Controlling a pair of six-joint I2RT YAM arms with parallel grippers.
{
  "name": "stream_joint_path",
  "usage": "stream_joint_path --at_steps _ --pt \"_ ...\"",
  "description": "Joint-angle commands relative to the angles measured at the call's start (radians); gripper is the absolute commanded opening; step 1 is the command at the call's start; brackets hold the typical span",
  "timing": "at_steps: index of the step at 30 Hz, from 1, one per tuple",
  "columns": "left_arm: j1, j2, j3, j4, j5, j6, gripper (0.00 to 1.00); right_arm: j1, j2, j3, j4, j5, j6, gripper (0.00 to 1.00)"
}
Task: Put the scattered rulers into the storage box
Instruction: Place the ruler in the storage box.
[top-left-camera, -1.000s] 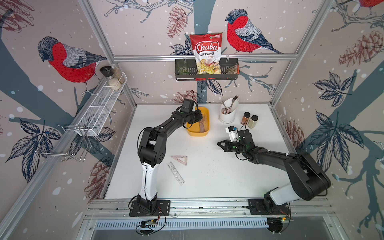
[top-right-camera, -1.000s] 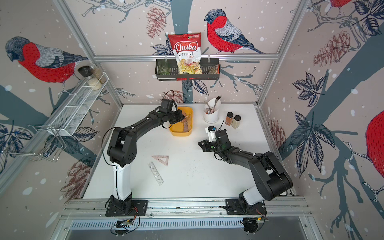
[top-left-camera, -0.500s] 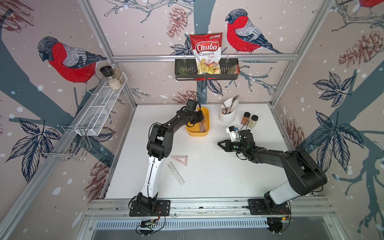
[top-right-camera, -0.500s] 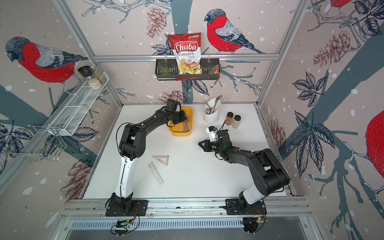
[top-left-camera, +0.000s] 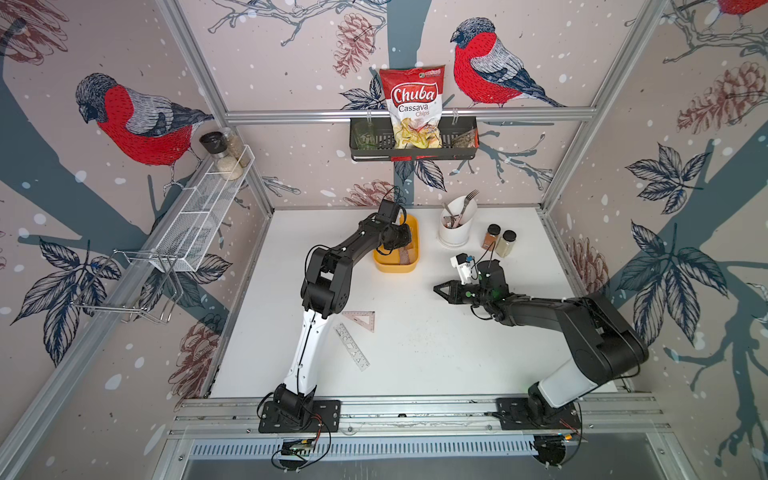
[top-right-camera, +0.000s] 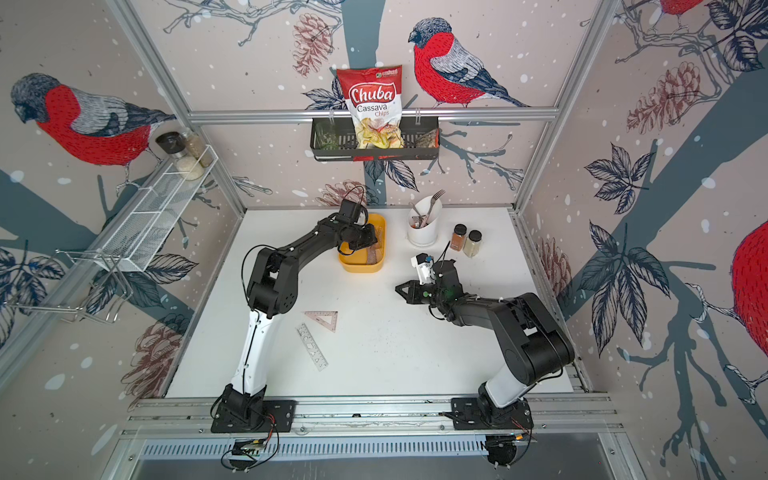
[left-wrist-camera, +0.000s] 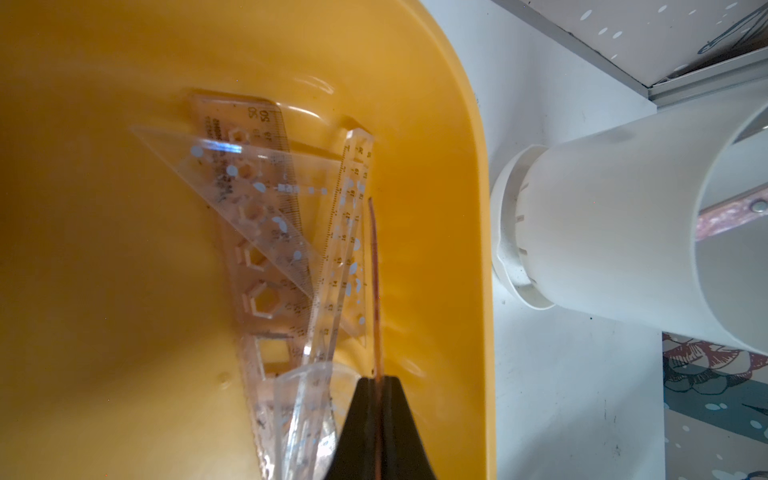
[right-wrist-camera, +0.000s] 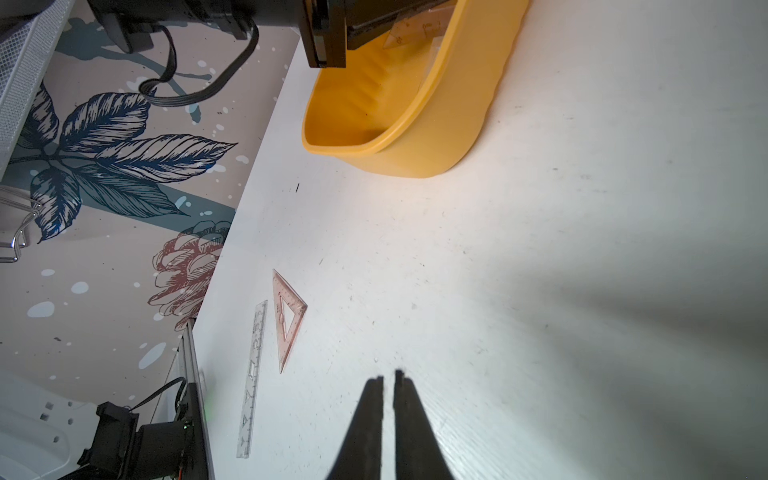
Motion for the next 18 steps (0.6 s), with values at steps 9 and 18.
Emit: stream_joint_path --at_steps 9,18 --pt "-0.006 -0.006 0.03 -0.071 -0.019 0.064 0.36 -0.006 -0.01 0.005 0.025 -0.021 0.004 0.16" --pt "-0.002 -0.215 -0.138 -0.092 -0.165 0.119 0.46 0.022 -0.072 0.018 -0.04 0.006 -0.019 0.21"
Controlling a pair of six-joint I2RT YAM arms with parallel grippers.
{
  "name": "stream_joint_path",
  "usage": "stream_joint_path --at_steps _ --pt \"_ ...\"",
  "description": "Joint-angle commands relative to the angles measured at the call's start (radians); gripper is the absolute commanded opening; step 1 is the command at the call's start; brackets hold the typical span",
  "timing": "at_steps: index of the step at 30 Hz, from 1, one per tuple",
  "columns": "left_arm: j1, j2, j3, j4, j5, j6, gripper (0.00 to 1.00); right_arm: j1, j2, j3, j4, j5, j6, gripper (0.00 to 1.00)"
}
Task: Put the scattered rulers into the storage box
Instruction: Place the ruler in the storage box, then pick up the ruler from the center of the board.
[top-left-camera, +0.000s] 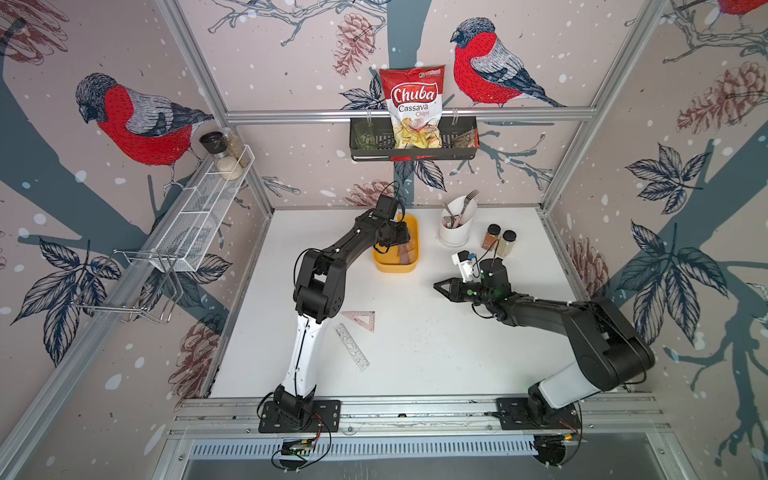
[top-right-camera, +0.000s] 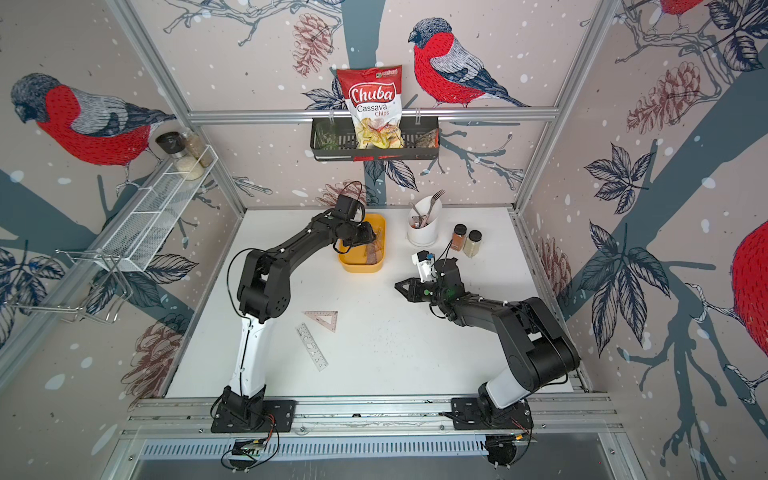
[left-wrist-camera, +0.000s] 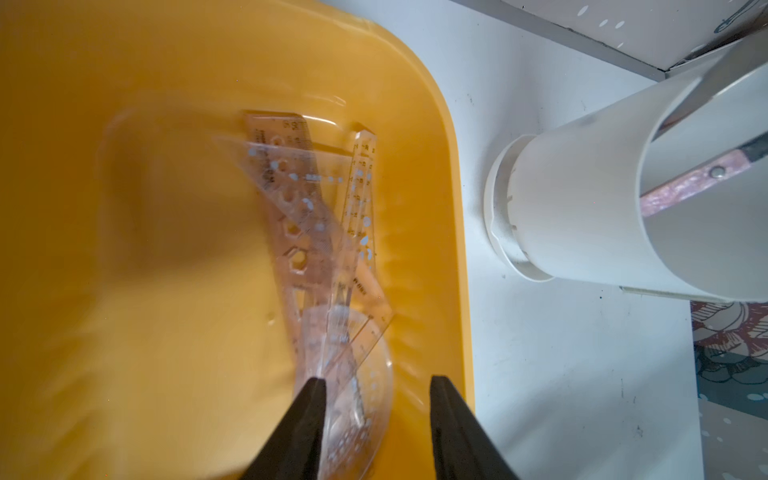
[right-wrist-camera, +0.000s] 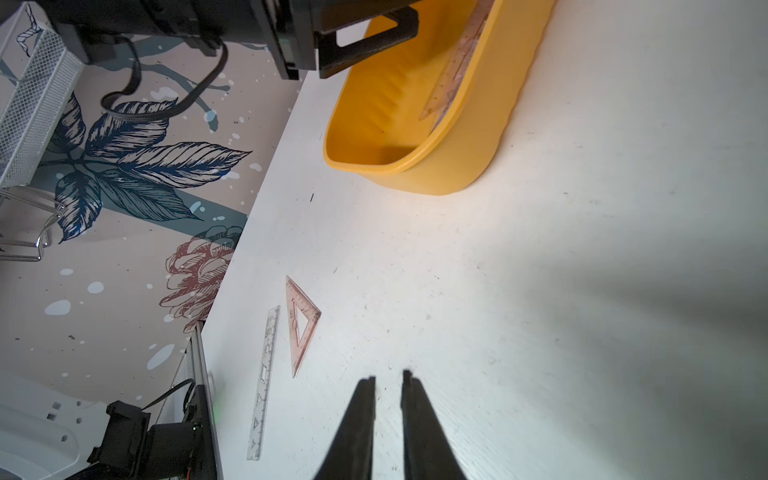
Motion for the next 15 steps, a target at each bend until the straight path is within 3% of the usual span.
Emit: stream_joint_path --at_steps 1,5,8,12,15 --pt "0.004 -0.104 -0.104 0.0 -0.092 0.036 0.46 0.032 -0.031 0.021 -0.046 0.026 -0.03 0.21" --pt "0.003 -0.285 -0.327 0.07 -0.115 0.014 0.46 0.144 -0.055 0.048 -0.104 0.109 -0.082 0.26" --pt "0.008 -0.441 -0.532 0.131 -0.12 -0.017 0.46 0.323 -0.004 0.159 -0.245 0.307 -0.225 0.32" --pt "0.053 -0.625 -0.784 0.201 -0.102 -0.06 0.46 0.529 0.183 0.352 -0.363 0.508 -0.354 0.38" --pt "0.108 -0.732 -0.919 0.225 -0.089 -0.079 0.46 0.611 0.324 0.501 -0.429 0.592 -0.416 0.51"
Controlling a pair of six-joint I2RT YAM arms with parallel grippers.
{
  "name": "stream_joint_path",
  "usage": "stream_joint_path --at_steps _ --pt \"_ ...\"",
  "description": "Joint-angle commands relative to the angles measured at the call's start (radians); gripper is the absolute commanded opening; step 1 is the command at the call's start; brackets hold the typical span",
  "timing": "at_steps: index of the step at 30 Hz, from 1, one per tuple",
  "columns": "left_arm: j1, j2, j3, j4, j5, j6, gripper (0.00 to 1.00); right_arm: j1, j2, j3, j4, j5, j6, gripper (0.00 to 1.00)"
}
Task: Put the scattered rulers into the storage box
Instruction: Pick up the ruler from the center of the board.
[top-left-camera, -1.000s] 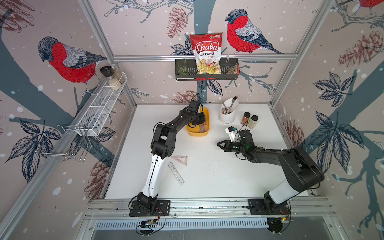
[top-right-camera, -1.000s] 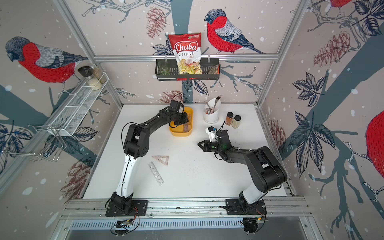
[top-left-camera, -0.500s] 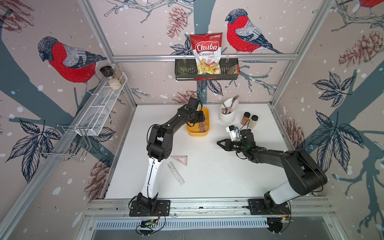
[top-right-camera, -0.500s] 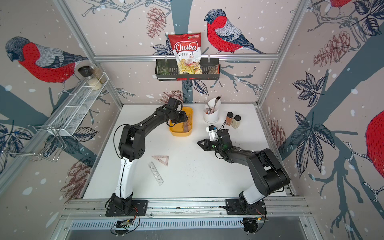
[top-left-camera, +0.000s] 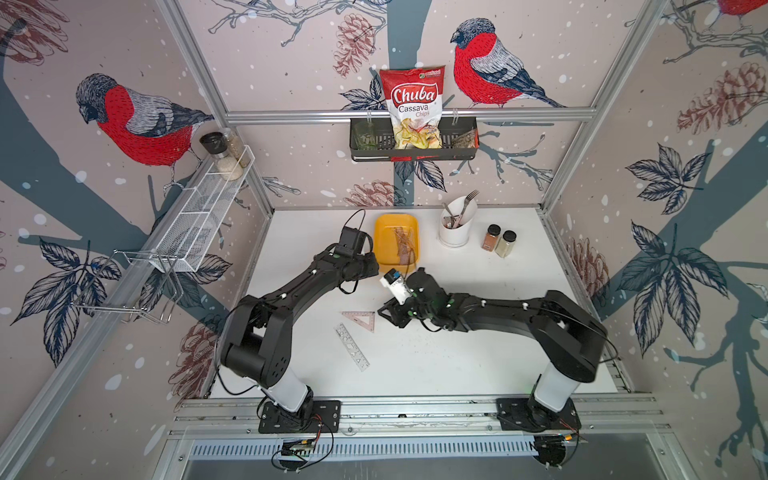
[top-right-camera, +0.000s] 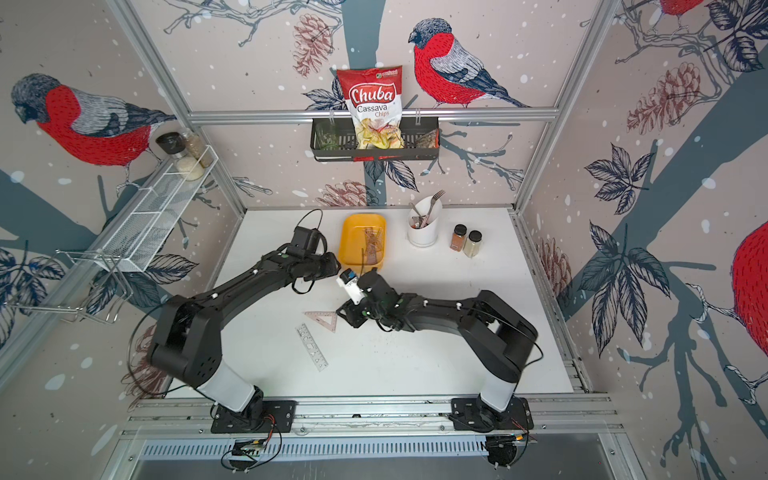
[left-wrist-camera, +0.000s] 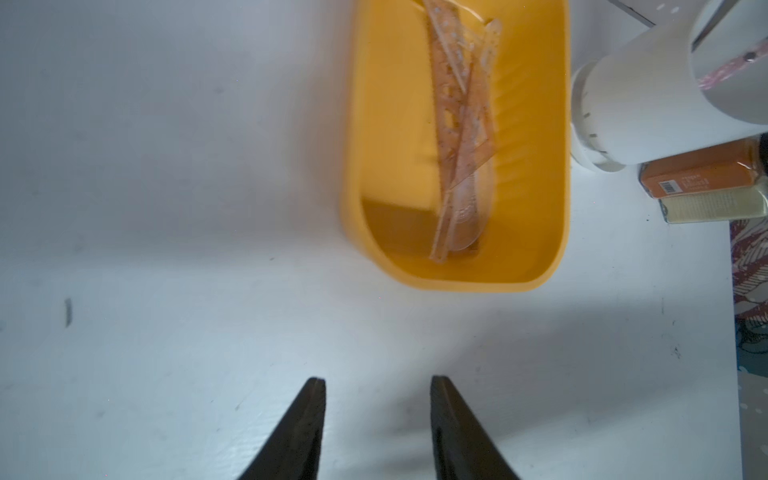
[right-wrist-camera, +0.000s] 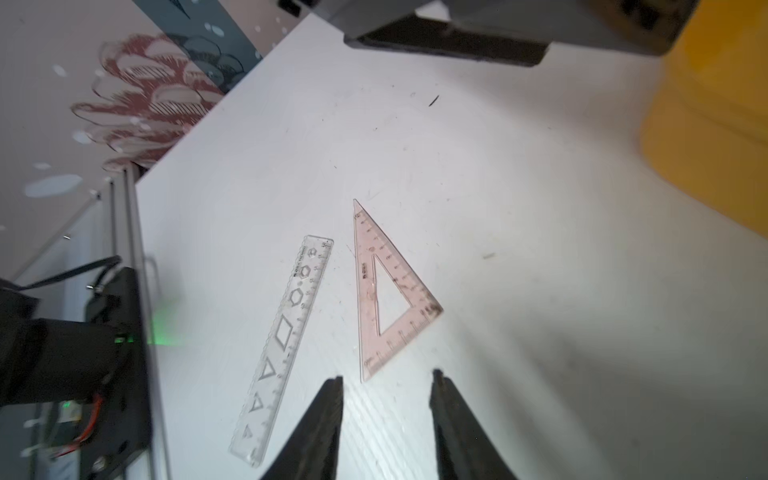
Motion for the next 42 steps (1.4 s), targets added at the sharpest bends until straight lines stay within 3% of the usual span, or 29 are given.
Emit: stream_joint_path --at_steps 1,5,10,18,29,38,42 --pt "0.052 -0.095 -0.113 0.073 0.013 -0.037 0.46 0.059 0.105 0.119 -0.138 0.188 -0.134 0.59" --pt "0.141 -0.193 -0.222 0.1 0.045 -0.064 0.48 0.085 0.228 0.263 -0.213 0.239 -0.184 0.75" --pt "0.226 -0.229 -0.27 0.125 0.113 -0.067 0.49 0.091 0.323 0.36 -0.264 0.257 -0.216 0.76" --pt "0.236 -0.204 -0.285 0.164 0.189 -0.073 0.48 0.099 0.38 0.422 -0.312 0.287 -0.233 0.75" --pt "0.235 -0.182 -0.297 0.19 0.234 -0.071 0.47 0.089 0.256 0.212 -0.251 0.305 -0.153 0.64" --pt "0.164 -0.15 -0.32 0.214 0.234 -0.087 0.47 0.076 0.084 -0.019 -0.172 0.332 -0.099 0.63" --pt "0.121 -0.125 -0.348 0.251 0.239 -0.114 0.47 0.066 0.005 -0.069 -0.136 0.339 -0.104 0.67"
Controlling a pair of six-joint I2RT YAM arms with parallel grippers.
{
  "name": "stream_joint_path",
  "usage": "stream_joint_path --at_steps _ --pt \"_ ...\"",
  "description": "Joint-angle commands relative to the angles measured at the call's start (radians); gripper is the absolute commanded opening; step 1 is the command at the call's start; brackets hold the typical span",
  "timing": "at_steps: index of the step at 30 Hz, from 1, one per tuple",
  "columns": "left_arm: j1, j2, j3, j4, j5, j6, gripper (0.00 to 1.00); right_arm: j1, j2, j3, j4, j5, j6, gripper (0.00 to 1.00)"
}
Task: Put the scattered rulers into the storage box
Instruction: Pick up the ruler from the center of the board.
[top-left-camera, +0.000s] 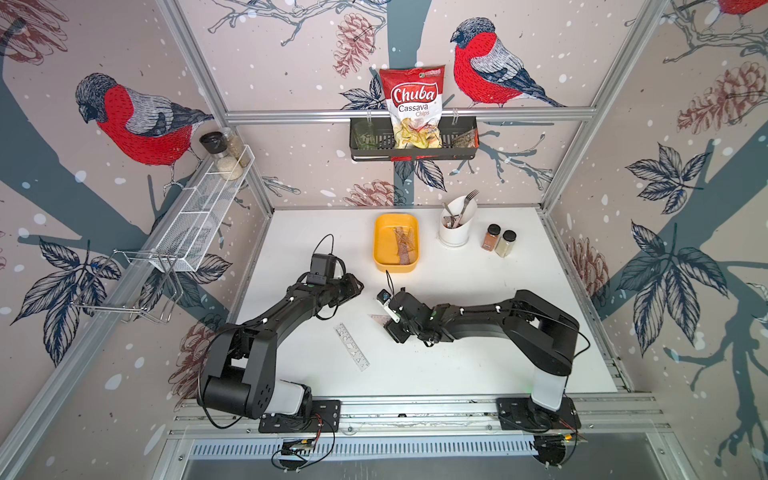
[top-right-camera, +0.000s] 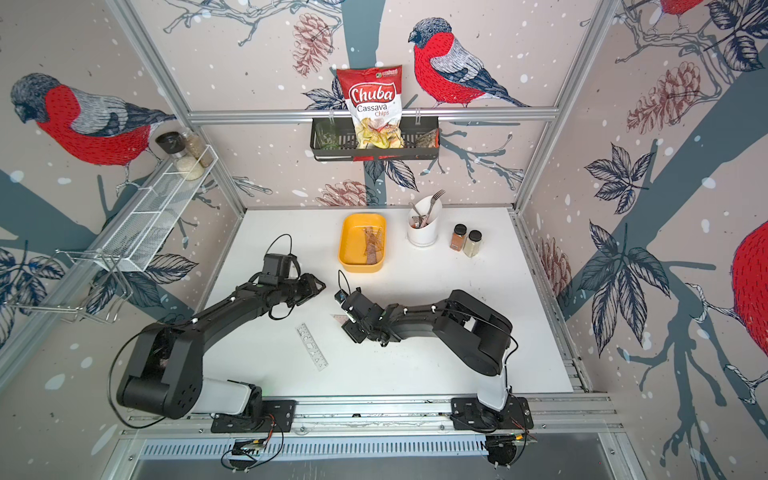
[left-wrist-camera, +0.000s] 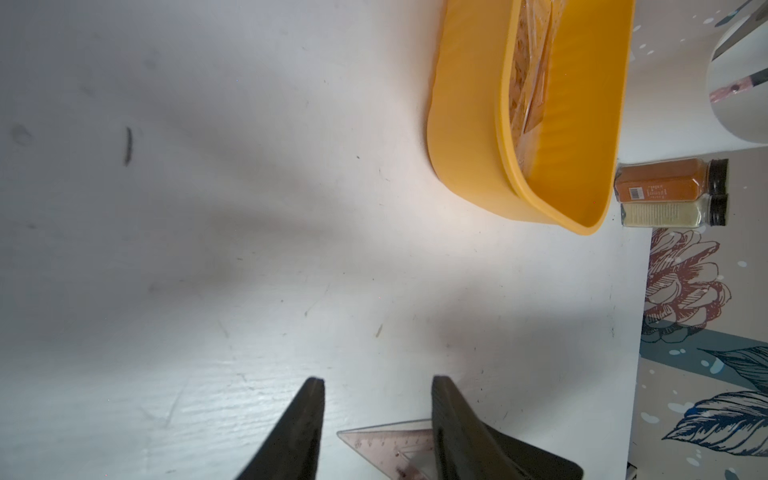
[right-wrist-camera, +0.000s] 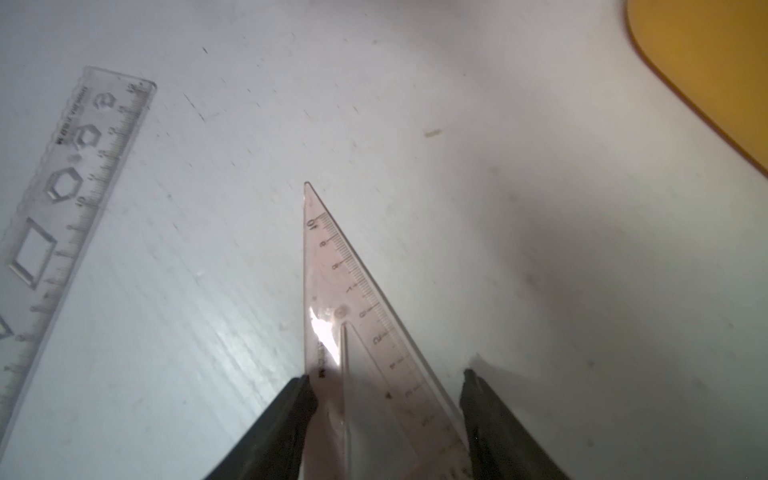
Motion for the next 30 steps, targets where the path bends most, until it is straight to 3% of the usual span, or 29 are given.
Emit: stream_joint_path --at_steps 1,7,13,21,30 --pt "-0.029 0.018 -0.019 0.058 0.006 -0.023 0.47 -0.008 -0.059 -0.025 0.015 0.009 0.016 0.69" --pt "-0.063 0.04 -0.049 0.07 0.01 -0.022 0.47 -0.05 -0.23 -0.171 0.201 -0.196 0.207 0.72" --pt "-0.099 0.103 -0.048 0.061 0.017 0.001 0.47 -0.176 -0.328 -0.4 0.442 -0.412 0.453 0.48" --pt "-0.158 0.127 -0.078 0.067 0.033 -0.007 0.45 -0.192 -0.353 -0.466 0.489 -0.429 0.498 0.39" --pt "-0.192 0.013 -0.164 0.041 0.037 -0.045 0.42 -0.19 -0.285 -0.427 0.475 -0.454 0.525 0.27"
